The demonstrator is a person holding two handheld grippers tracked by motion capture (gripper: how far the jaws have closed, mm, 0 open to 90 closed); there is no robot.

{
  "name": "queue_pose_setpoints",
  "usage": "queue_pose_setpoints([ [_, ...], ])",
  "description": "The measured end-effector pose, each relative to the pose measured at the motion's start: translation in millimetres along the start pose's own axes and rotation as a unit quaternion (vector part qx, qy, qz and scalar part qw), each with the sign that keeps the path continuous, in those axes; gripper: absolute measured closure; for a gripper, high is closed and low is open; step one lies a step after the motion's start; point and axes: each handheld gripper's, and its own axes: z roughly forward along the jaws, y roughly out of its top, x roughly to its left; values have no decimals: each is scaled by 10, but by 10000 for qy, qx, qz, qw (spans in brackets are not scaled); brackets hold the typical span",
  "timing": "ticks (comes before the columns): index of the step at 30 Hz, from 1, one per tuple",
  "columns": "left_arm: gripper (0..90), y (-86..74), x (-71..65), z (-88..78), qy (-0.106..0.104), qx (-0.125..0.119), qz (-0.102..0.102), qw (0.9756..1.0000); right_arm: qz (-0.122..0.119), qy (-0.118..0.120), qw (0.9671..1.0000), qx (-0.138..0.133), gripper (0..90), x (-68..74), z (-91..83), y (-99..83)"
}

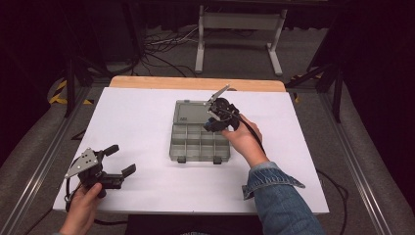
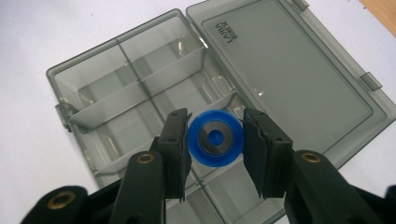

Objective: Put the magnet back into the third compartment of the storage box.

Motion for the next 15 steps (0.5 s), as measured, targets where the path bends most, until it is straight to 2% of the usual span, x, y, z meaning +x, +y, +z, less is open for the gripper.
queue_pose_setpoints([
  [7,9,0,-5,3,10,-18,3,10000,108,-32,9999,66,619,-60,69,-8],
  [10,9,0,-3,3,6,-12,3,10000,66,-74,9999,139,618,-75,121,-10],
  [15,9,0,-2,-1,3,-1,11,10000,84,-14,9998,192,618,-107,184,-21],
])
